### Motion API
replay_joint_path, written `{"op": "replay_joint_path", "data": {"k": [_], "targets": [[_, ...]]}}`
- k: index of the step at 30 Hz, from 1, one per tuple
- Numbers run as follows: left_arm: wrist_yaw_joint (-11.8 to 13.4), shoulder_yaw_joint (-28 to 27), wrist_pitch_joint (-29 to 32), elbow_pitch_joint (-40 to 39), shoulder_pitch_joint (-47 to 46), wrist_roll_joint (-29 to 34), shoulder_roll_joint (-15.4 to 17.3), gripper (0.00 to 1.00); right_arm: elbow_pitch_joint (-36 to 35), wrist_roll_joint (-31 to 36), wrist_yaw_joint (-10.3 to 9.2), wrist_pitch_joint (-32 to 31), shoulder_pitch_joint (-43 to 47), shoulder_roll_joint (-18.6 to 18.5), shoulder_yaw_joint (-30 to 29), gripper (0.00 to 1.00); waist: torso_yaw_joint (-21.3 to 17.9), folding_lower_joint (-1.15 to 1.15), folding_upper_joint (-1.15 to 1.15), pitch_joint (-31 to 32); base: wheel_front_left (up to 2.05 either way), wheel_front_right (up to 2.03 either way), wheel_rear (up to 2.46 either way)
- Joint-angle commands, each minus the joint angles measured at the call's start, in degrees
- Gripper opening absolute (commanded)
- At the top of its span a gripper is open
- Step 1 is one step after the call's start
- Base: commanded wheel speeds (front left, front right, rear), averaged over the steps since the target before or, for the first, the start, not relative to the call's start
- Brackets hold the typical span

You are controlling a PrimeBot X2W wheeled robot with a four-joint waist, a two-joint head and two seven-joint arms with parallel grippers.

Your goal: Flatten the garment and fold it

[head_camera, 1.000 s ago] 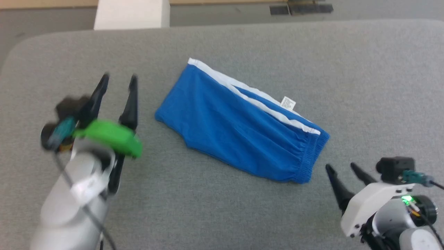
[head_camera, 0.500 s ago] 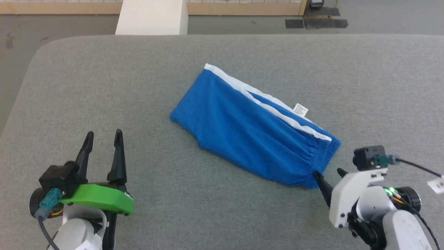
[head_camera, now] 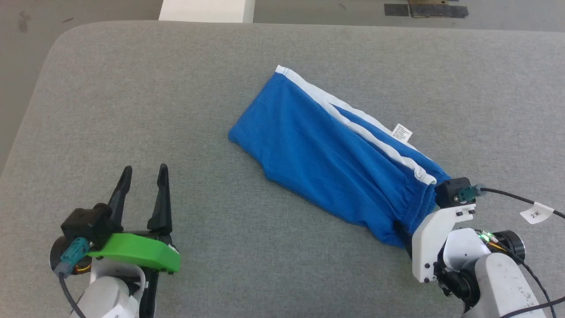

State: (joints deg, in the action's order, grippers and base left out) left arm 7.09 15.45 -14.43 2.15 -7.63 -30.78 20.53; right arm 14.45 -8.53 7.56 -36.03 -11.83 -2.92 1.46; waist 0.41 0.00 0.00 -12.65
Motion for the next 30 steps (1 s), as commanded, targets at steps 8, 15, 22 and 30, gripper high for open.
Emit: {"op": "replay_joint_path", "data": {"k": [8, 15, 22, 30], "targets": [[-1.1, 1.4, 1.4, 1.8, -1.6, -0.7, -0.3, 1.0, 0.9, -1.2, -0.08, -1.0, 0.1, 0.0, -0.4, 0.0, 0.4, 0.0, 0.0, 0.4, 0.0, 0.0, 0.0], [-2.9, 5.6, 15.4, 7.6, -11.5, -3.5, -1.7, 1.0, -2.0, -3.3, -0.08, 1.0, -1.0, 0.0, -0.9, 0.0, -0.6, 0.0, 0.0, -0.3, 0.0, 0.0, 0.0], [-4.6, 9.6, 28.4, 18.7, -25.6, -3.7, -3.4, 1.0, -4.2, -4.6, -0.08, 1.0, -1.5, 0.0, 0.6, 0.0, -1.9, 0.0, 0.0, -2.7, 0.0, 0.0, 0.0], [-6.5, 14.0, 40.5, 30.1, -38.1, -1.8, -3.8, 1.0, -6.5, -5.6, -0.08, 0.9, -2.3, 0.0, 2.5, 0.0, -4.2, 0.0, 0.0, -6.3, 0.0, 0.0, 0.0]]}}
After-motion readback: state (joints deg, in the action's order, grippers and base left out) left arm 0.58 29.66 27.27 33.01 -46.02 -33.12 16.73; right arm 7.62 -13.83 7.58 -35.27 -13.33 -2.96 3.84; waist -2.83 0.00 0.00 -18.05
